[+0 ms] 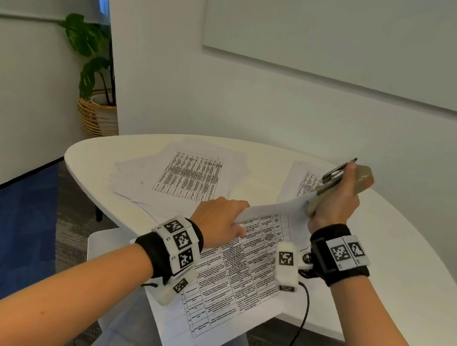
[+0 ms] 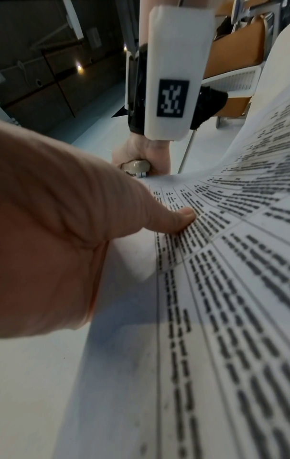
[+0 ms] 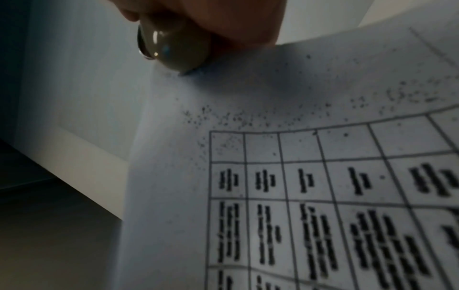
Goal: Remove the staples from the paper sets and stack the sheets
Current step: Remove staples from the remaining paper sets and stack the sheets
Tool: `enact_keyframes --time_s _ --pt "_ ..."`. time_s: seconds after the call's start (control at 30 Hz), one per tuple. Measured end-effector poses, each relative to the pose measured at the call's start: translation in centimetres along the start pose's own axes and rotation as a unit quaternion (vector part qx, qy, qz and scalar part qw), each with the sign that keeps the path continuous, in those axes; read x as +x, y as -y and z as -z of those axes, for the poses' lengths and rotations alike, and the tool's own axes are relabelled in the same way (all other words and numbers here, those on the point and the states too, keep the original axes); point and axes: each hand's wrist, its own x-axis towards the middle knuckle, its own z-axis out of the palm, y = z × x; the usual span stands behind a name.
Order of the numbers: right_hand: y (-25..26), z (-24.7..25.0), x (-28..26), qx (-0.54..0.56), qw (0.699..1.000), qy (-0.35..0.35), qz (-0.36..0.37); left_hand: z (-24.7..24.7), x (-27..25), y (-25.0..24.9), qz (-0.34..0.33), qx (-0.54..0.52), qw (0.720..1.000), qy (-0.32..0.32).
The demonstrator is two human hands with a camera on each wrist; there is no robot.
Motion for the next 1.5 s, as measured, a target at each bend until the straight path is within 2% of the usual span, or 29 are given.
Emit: enact_keyframes --time_s 0.1,0.2,0.27,0.33,0.4,0.47,0.57,0.6,0.63,0.67,0.7,0.73,0.8,0.83,0.87,0.93,1.0,1.07,1.1,1.17,1.23,1.33,1.43,1.5 --pt "-0.6 0.1 0.0 -0.025 1.000 -0.006 -0.005 -0.6 -0.1 0.2 0.001 -0.008 1.000 0.005" --pt "-0.7 0.3 0.1 -0.070 0.997 0.029 -0.035 -0.9 -0.1 0.5 0.008 -0.006 1.000 0.024" --pt "-1.1 0.7 0.6 -0.131 0.988 0.055 -0.060 -0.9 -0.2 1.0 0.014 -0.005 0.999 0.042" --pt "-2.0 1.7 1.8 -0.233 0.967 0.080 -0.064 -0.4 -0.2 2.0 0.031 -0.018 0.998 0.054" --pt "-3.4 2.9 3.3 -0.346 0.928 0.102 -0.095 0.5 -0.1 3.4 0.063 -0.050 0.995 0.061" --pt "-4.7 4.0 4.6 -0.451 0.869 0.156 -0.133 2.2 0.2 4.6 0.098 -0.084 0.990 0.050" --pt "-6.2 5.1 5.3 -0.633 0.725 0.249 -0.109 5.5 0.8 5.7 0.120 -0.084 0.989 0.003" --pt "-6.4 5.1 5.4 -0.665 0.690 0.270 -0.093 6.7 1.1 5.9 0.118 -0.074 0.990 -0.014" --pt "-6.4 5.0 5.3 -0.680 0.672 0.284 -0.076 7.7 1.4 5.9 0.115 -0.064 0.991 -0.031" --pt "-6.3 4.8 5.2 -0.682 0.668 0.294 -0.059 8.6 1.6 5.8 0.112 -0.060 0.991 -0.048" --pt "-5.9 4.5 5.0 -0.668 0.683 0.294 -0.044 9.4 2.0 5.7 0.110 -0.067 0.990 -0.065" --pt "-5.6 4.1 4.8 -0.637 0.720 0.275 -0.021 10.1 2.3 5.7 0.106 -0.087 0.987 -0.081" --pt "-4.7 3.1 4.0 -0.504 0.832 0.230 0.018 11.0 3.3 5.4 0.089 -0.154 0.977 -0.115" --pt "-4.1 2.6 3.3 -0.409 0.880 0.242 0.008 11.3 3.8 5.1 0.074 -0.191 0.970 -0.130" --pt "-3.9 2.1 3.0 -0.321 0.903 0.282 -0.032 11.4 4.3 4.8 0.059 -0.230 0.961 -0.144" --pt "-3.9 1.4 2.5 -0.216 0.897 0.362 -0.130 11.3 5.6 4.1 0.053 -0.308 0.937 -0.156" --pt "-3.8 1.1 1.9 -0.215 0.872 0.406 -0.166 10.8 7.0 3.6 0.063 -0.371 0.910 -0.171" --pt "-3.6 1.0 1.6 -0.274 0.848 0.437 -0.120 10.4 8.4 3.8 0.081 -0.409 0.878 -0.235" --pt "-3.4 0.9 1.7 -0.294 0.848 0.431 -0.095 10.4 9.1 4.1 0.091 -0.425 0.860 -0.268" --pt "-3.1 0.9 2.8 -0.300 0.872 0.379 -0.070 10.3 10.0 4.4 0.104 -0.449 0.837 -0.296" --pt "-2.7 0.8 4.4 -0.308 0.888 0.341 -0.030 9.7 10.9 5.1 0.113 -0.441 0.848 -0.271" --pt "-2.6 0.8 7.5 -0.362 0.896 0.255 0.016 7.7 11.2 6.8 0.136 -0.401 0.886 -0.189" --pt "-3.4 2.4 11.4 -0.411 0.899 0.150 0.026 5.0 10.3 10.5 0.174 -0.265 0.942 -0.114" --pt "-4.6 4.0 13.8 -0.454 0.885 0.108 0.004 3.3 9.2 13.4 0.219 -0.165 0.961 -0.036"
